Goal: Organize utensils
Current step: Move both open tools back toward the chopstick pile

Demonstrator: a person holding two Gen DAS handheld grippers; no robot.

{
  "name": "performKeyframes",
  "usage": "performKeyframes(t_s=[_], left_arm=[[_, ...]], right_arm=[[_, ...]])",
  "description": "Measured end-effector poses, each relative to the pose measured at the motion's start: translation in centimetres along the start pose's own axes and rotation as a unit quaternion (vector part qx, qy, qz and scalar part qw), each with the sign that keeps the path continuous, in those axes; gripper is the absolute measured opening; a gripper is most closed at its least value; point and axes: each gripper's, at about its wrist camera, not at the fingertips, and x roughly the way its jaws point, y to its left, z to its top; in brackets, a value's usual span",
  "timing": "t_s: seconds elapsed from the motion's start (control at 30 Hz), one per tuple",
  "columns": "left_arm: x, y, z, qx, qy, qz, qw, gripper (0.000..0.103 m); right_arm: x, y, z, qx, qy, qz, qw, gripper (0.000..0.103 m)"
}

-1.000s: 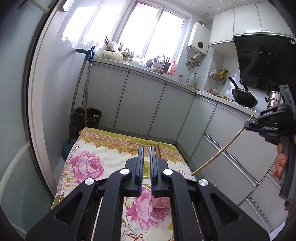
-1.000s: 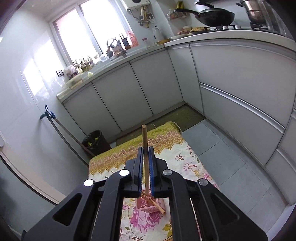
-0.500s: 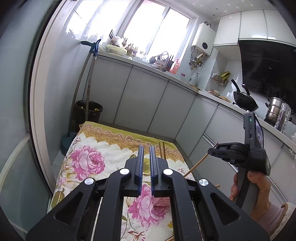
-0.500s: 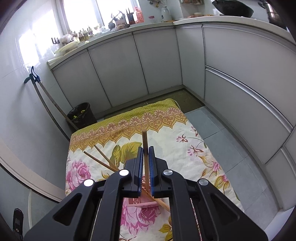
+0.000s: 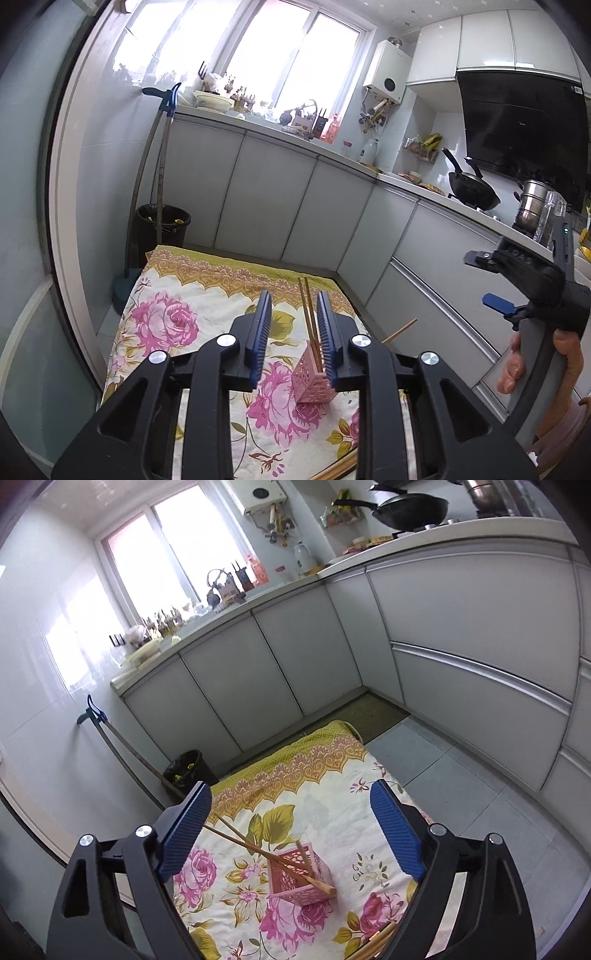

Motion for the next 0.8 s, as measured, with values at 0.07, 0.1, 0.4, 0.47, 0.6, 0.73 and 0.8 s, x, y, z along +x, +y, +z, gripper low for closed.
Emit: performKeyframes(t_s=[0.07, 0.1, 0.4, 0.47, 0.6, 0.73, 0.8], left_arm=[[0.0, -0.6, -0.4, 0.012, 0.008, -0.007, 0.9999, 0.04], [-0.1, -1.1, -0.7, 0.021, 0.01, -0.009, 0.9997, 0.046], [0.3, -5.7, -4.3, 0.112, 0.046, -0.06, 0.9909, 0.096], [1.3, -6.9, -6.0, 0.139, 0.081, -0.071, 0.9844, 0.096], [4.7, -9.6, -10.3, 0.222, 0.188, -0.088, 0.9528, 0.096], [7.7, -11.8, -14.3, 0.296, 0.252, -0.09, 0.9167, 0.096], [9.3, -12.6, -15.5, 0.317, 0.268, -0.085, 0.9057, 0.096]], right_arm=[[-2.1, -2.5, -1.2, 0.014, -0.005, -0.015, 1.0, 0.092], [-3.0, -4.0, -2.0, 0.02, -0.002, -0.021, 1.0, 0.092], [-5.6, -13.3, -12.1, -0.011, 0.058, -0.166, 0.984, 0.095], [-5.3, -14.9, -14.0, 0.004, 0.084, -0.166, 0.983, 0.095], [-4.3, -18.9, -17.1, 0.075, 0.146, -0.163, 0.973, 0.095], [-3.2, -21.2, -18.5, 0.137, 0.204, -0.137, 0.96, 0.095], [-3.0, -21.4, -18.5, 0.147, 0.213, -0.13, 0.957, 0.095]])
